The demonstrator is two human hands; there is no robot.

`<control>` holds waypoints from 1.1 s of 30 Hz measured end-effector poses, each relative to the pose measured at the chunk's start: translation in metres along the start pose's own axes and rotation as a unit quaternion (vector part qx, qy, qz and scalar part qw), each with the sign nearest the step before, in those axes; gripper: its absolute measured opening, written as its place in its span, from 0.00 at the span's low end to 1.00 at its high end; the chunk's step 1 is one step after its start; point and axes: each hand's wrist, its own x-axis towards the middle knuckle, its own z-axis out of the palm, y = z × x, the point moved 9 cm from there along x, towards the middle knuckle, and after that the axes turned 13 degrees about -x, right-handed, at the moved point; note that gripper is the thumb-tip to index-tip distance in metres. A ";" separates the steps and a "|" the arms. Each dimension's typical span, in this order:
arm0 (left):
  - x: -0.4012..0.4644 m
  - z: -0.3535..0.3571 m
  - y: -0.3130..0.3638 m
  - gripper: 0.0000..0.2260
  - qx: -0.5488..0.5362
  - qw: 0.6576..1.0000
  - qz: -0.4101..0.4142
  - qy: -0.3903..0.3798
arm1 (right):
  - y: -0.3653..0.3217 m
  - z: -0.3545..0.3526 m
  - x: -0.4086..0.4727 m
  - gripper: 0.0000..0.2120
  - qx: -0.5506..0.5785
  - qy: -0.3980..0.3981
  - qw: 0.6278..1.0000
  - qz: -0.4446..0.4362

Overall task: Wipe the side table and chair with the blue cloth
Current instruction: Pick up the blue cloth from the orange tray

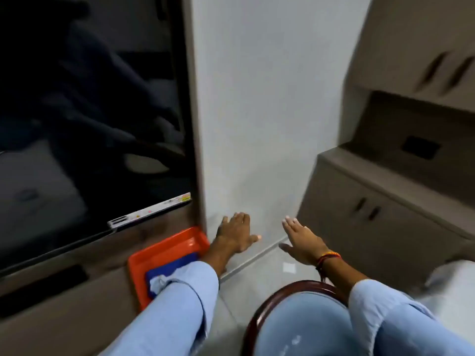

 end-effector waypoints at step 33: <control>-0.780 0.138 -0.507 0.21 0.043 0.739 -0.670 0.051 | -0.925 0.157 -0.305 0.22 -0.066 0.136 0.679 -0.718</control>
